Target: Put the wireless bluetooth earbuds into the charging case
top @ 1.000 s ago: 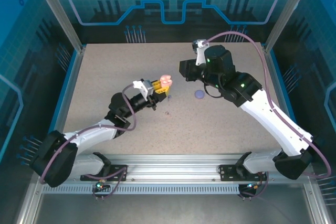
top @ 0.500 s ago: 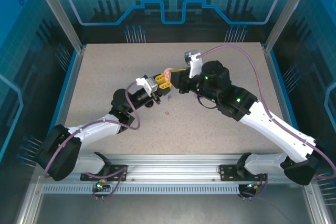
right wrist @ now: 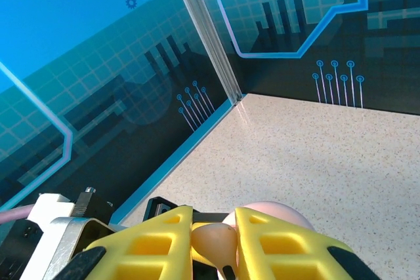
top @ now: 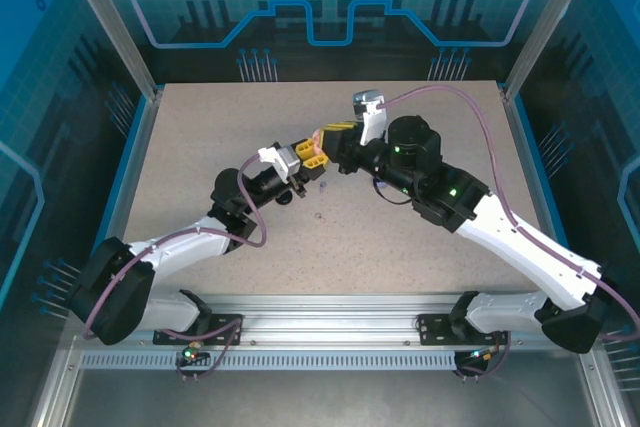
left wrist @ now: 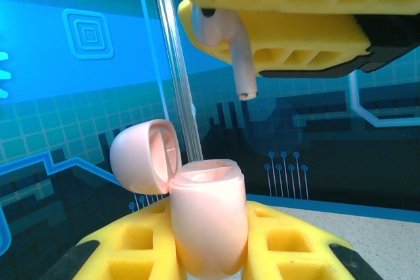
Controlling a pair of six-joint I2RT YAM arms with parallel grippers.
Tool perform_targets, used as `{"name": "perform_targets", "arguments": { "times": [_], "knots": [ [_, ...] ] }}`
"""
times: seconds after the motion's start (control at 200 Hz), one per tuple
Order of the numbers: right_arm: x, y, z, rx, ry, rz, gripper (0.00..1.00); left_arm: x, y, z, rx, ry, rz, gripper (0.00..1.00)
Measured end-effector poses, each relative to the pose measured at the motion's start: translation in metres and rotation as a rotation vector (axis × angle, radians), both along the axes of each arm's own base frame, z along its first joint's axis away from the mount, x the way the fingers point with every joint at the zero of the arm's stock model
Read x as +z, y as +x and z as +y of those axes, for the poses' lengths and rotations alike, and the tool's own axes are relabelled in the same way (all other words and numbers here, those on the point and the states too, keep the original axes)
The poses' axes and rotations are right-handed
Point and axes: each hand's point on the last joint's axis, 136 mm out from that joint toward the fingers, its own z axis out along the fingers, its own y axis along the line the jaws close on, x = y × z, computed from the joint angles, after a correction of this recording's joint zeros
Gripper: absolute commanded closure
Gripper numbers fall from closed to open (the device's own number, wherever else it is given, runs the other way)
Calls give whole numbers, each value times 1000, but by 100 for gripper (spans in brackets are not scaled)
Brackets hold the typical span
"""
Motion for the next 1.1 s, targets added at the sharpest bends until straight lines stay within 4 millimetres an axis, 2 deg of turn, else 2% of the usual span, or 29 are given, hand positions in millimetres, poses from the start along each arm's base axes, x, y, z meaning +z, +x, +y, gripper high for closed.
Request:
{"name": "perform_targets", "arguments": {
  "times": [0.515, 1.1],
  "knots": [
    [-17, 7, 8, -5, -24, 20, 80, 1, -2, -3, -7, 5, -6, 100],
    [-31, 11, 1, -30, -38, 35, 80, -3, -1, -3, -5, 21, 2, 100]
  ]
}}
